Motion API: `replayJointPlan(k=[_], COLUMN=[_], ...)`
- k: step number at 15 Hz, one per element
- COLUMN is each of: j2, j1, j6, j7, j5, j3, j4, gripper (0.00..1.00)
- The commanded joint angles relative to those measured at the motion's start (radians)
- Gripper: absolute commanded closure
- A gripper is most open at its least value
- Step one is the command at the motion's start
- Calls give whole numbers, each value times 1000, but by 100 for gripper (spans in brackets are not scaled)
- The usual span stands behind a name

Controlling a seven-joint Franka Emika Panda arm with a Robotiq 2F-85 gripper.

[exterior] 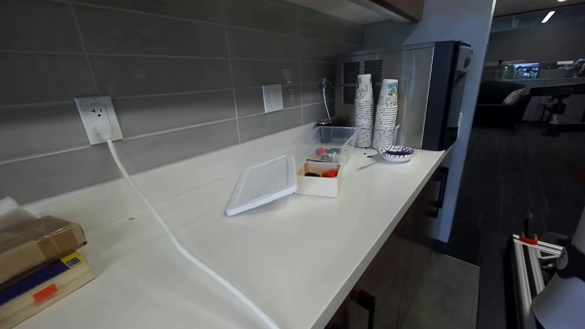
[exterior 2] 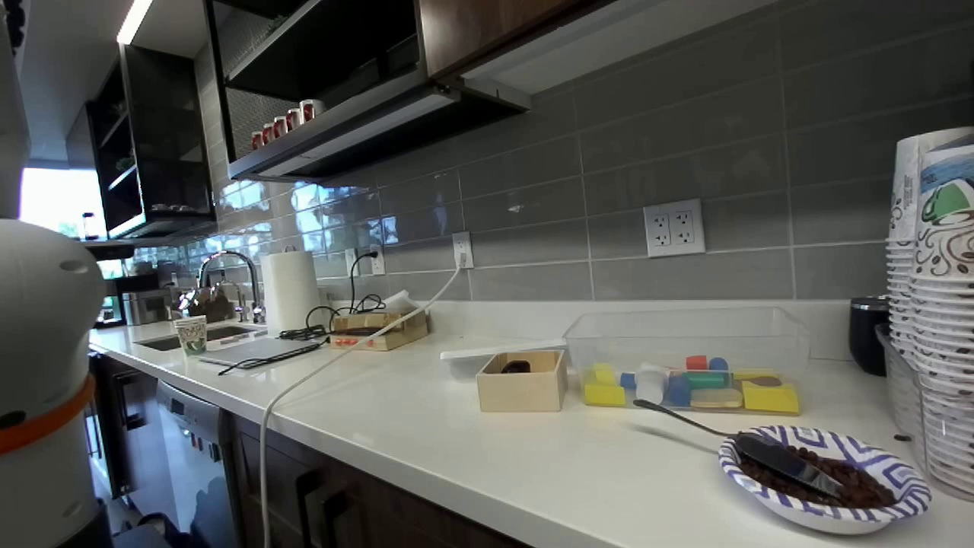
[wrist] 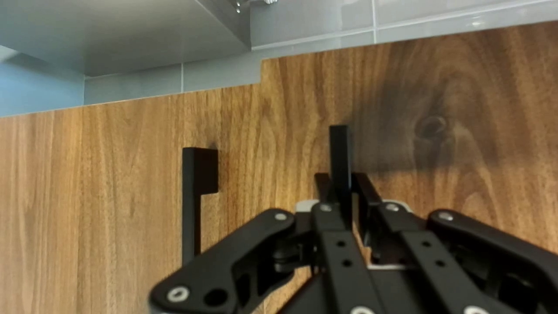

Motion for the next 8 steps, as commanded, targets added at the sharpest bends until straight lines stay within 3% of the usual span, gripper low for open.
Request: replayJointPlan(k=[1, 3, 4, 8], j2=[50, 38, 23, -35], j1=[31, 31, -92, -220], j6=[-62, -48, -29, -21], j7=[41, 45, 48, 29], j5=[3, -15, -33, -68], j3=[31, 35, 167, 306], j4=[19, 18, 6, -19], gripper=[60, 60, 60, 60])
